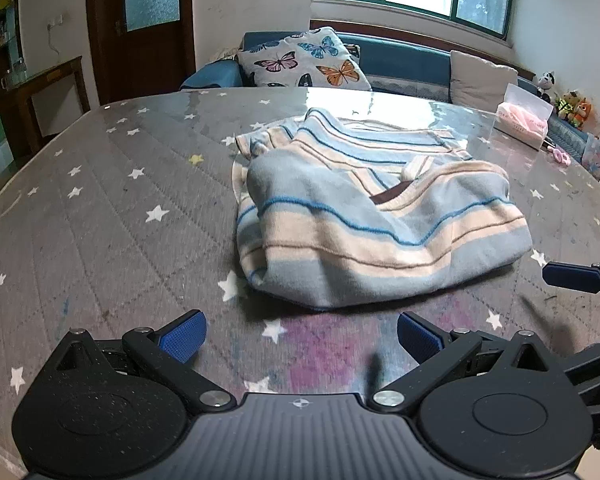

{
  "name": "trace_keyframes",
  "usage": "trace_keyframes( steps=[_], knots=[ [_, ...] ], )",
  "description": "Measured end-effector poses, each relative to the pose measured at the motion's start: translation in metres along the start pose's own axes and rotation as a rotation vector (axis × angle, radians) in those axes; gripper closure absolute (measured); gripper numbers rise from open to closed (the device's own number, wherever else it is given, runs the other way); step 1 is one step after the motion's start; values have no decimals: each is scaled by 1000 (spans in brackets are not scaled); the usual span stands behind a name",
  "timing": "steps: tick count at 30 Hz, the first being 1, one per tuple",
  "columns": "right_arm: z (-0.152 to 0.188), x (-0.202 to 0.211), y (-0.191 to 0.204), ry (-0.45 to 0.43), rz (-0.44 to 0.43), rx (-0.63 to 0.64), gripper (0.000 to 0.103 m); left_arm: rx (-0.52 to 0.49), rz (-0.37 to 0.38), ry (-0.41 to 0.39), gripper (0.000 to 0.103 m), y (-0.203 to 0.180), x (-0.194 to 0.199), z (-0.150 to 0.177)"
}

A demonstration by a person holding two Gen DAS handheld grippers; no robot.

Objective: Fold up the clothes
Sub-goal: 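Grasp the crumpled striped shirt with both grippers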

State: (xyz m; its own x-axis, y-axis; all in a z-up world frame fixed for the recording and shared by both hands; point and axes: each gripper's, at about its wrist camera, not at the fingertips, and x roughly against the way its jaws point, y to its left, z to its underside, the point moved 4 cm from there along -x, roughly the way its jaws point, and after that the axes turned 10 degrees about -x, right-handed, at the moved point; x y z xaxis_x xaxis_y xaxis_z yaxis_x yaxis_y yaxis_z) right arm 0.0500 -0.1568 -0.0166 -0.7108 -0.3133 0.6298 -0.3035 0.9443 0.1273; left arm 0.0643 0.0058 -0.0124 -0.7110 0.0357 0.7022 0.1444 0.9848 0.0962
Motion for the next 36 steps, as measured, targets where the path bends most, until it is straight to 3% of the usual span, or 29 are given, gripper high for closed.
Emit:
trace_keyframes(
  steps=[13,22,24,30,36],
  knots=[
    [-27,-4,-20,-24,5,-15,0,29,-15,-82,3,26,9,-31],
    [-68,-21,-37,-50,14,-22,8,-10,48,-99,33,34,-3,-58],
    [-77,-28,-39,-50,18,-12,11,-23,69,-87,48,33,-8,-60],
    [-101,-54,-45,-21,-4,9,20,-70,145,-84,78,30,-14,-60],
    [-104,-76,-43,47,-58,52,30,-105,195,-106,85,25,-9,-60]
  ],
)
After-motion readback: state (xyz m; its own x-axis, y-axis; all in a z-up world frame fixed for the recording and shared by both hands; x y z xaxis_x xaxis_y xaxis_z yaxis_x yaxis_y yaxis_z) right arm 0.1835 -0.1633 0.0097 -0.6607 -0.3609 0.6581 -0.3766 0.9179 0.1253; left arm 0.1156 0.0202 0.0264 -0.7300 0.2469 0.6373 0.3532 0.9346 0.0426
